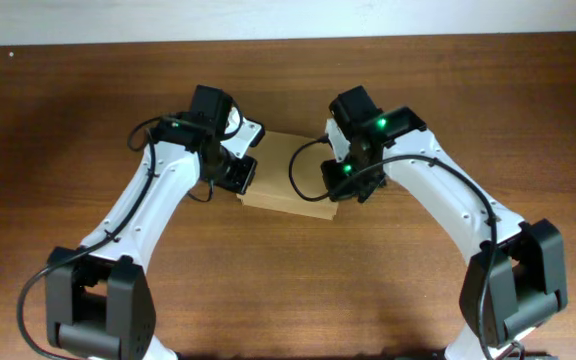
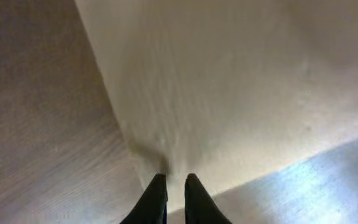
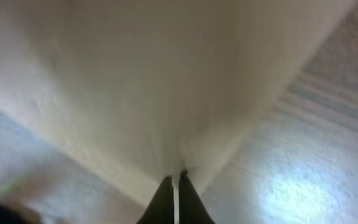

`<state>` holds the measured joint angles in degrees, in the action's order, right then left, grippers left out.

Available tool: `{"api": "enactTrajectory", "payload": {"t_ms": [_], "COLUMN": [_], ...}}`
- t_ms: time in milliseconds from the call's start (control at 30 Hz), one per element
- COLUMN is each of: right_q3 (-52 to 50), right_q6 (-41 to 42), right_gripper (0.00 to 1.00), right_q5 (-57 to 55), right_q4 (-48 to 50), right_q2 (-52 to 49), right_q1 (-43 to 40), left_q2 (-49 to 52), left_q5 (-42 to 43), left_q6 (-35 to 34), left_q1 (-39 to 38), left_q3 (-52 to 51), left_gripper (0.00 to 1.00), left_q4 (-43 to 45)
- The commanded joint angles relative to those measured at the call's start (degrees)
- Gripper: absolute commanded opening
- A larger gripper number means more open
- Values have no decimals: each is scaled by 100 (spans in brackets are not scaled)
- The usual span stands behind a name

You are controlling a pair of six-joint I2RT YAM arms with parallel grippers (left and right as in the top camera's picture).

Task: Pack container
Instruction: 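Lift both grippers away from the closed box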

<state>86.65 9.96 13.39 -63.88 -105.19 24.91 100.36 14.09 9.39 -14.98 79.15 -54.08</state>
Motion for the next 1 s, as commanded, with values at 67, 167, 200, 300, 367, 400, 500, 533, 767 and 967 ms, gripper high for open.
{"api": "enactTrajectory", "payload": {"t_ms": [67,167,200,300,367,400,500,533,767,967], "right_q3": [2437,3873,4435,6142,6693,6813,7160,7239,7263,7252], "right_q6": [-155,-155,-155,-155,-153,-153,-153,-155,-153,-153], "right_gripper": [4,4,4,4,4,4,9,17,99,99], "right_q5": [-542,-992,-1198,-1762,-1777,-1786,-1884,-1886,-1969,-1969], "right_q4": [-1502,-2229,-2524,-3344,-3327,-3322,-3279,-3261,-3340,-3340], "right_q2": [343,404,407,413,562,616,841,929,1248,1207], "right_q1": [11,11,11,9,11,11,11,11,11,11], "left_q2": [-225,-350,-413,-671,-887,-988,-1292,-1394,-1589,-1589], "left_q5": [-249,-616,-804,-1416,-1615,-1665,-1834,-1884,-2011,-2011], "left_q6": [-81,-81,-81,-81,-79,-79,-79,-76,-79,-79], "left_q1": [13,13,13,13,13,13,13,13,13,11], "left_q3": [2249,3364,3786,4760,5010,5066,5104,5104,5101,5101], "left_gripper": [12,15,18,27,71,99,99,99,99,99], "left_q4": [-1331,-1958,-2201,-2726,-2798,-2787,-2699,-2688,-2997,-3377]}}
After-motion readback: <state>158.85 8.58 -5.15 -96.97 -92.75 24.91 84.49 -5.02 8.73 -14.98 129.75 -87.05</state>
